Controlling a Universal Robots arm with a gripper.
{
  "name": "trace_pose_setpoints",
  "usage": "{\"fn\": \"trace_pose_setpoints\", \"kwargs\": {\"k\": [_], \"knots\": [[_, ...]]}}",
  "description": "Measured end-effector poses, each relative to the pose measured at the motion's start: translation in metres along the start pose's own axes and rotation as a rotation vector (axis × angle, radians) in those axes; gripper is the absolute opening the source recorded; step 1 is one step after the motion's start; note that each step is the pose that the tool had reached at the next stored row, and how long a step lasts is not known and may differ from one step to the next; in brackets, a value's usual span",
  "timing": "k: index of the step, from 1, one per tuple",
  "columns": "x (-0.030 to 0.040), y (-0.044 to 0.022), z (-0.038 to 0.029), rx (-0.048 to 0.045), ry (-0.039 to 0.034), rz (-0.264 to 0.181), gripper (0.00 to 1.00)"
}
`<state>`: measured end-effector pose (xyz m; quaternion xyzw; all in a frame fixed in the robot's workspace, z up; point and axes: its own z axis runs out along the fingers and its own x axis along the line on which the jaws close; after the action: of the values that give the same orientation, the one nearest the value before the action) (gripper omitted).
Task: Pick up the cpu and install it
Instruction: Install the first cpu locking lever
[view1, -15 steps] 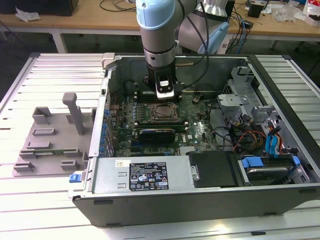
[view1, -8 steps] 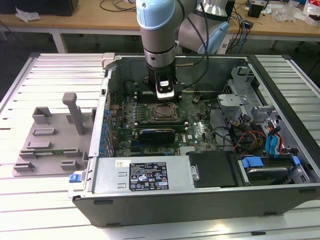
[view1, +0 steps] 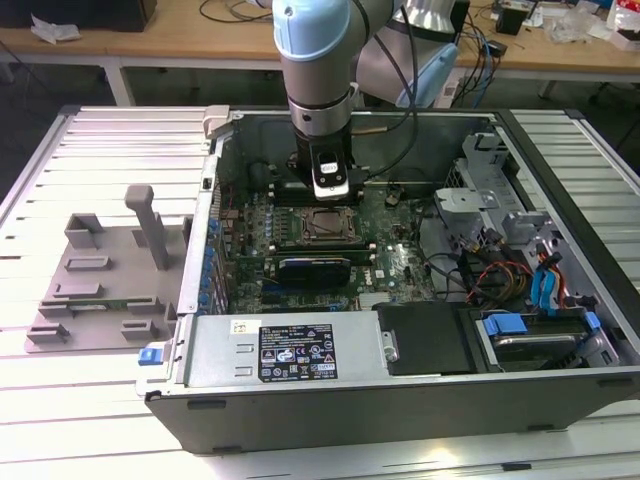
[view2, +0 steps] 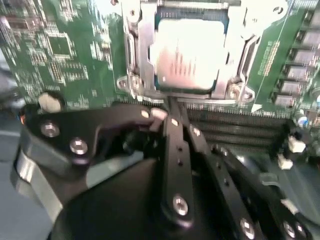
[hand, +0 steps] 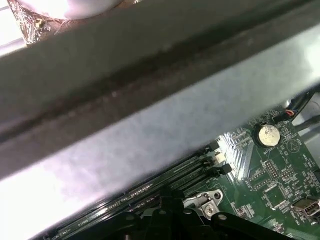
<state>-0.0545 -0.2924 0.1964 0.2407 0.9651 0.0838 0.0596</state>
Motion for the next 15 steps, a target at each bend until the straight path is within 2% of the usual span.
{"fn": "trace_pose_setpoints", "kwargs": {"k": [3, 7, 8, 9, 10, 11, 12, 13, 14, 15], "knots": [[-0.0001, 0.0005, -0.0014, -0.0012, -0.0002, 0.000, 0.11], [-0.0012, 0.0031, -0.0156, 0.0002, -0.0004, 0.000, 0.11], [-0.0013, 0.0036, -0.0181, 0.0074, -0.0042, -0.001, 0.11], [-0.0016, 0.0036, -0.0194, 0.0345, -0.0180, -0.006, 0.11], [-0.0018, 0.0033, -0.0196, 0.0547, -0.0286, -0.009, 0.11], [-0.0019, 0.0031, -0.0196, 0.0690, -0.0360, -0.012, 0.11], [-0.0023, 0.0024, -0.0198, 0.0938, -0.0487, -0.016, 0.11], [-0.0027, 0.0015, -0.0198, 0.1097, -0.0570, -0.019, 0.11], [-0.0032, 0.0007, -0.0200, 0.1171, -0.0606, -0.020, 0.11], [-0.0037, -0.0001, -0.0202, 0.1184, -0.0613, -0.021, 0.11]]}}
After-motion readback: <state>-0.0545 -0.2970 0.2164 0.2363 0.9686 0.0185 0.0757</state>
